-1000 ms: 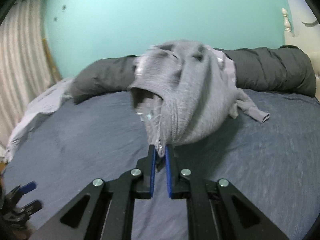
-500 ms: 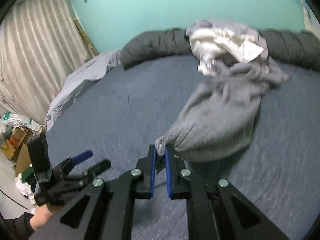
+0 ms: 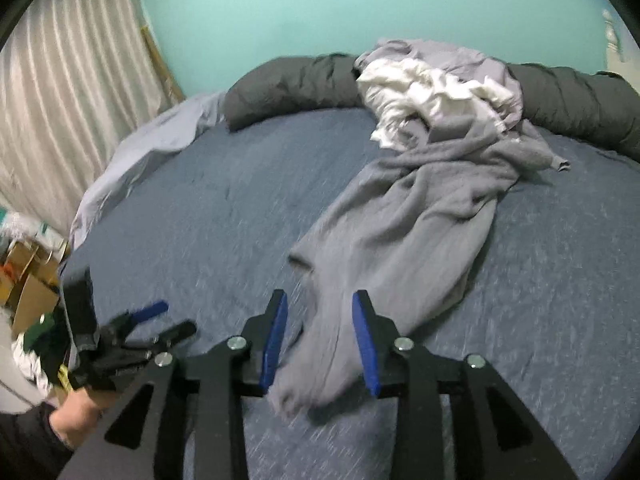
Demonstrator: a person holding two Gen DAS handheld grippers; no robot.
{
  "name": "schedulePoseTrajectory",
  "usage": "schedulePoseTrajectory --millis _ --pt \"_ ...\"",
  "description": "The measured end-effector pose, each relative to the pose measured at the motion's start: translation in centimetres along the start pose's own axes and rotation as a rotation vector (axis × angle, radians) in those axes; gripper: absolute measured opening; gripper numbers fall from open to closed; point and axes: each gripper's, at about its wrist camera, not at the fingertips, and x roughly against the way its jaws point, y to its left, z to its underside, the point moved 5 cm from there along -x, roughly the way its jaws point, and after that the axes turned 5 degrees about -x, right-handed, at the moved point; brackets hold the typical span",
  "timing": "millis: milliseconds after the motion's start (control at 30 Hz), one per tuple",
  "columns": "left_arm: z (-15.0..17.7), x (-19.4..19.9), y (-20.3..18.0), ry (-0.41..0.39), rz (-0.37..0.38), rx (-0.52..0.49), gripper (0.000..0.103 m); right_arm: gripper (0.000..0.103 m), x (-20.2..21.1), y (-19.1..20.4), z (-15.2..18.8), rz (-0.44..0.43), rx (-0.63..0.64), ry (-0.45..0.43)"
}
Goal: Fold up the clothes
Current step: 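Pull the grey sweatshirt out of the pile with the right gripper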
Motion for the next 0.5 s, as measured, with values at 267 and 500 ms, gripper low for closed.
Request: schedulePoseTrajectory --millis 267,500 --pt "-0.7 -2.0 0.9 -0.004 -0.028 -0.008 0.103 0.057 -7.2 -1.6 -1.6 0.104 0.000 0.101" --pt "-1.1 -3.2 1.8 0.007 -0.042 0.006 0.103 0.068 -14.1 1.0 -2.2 0.126 0.090 0.188"
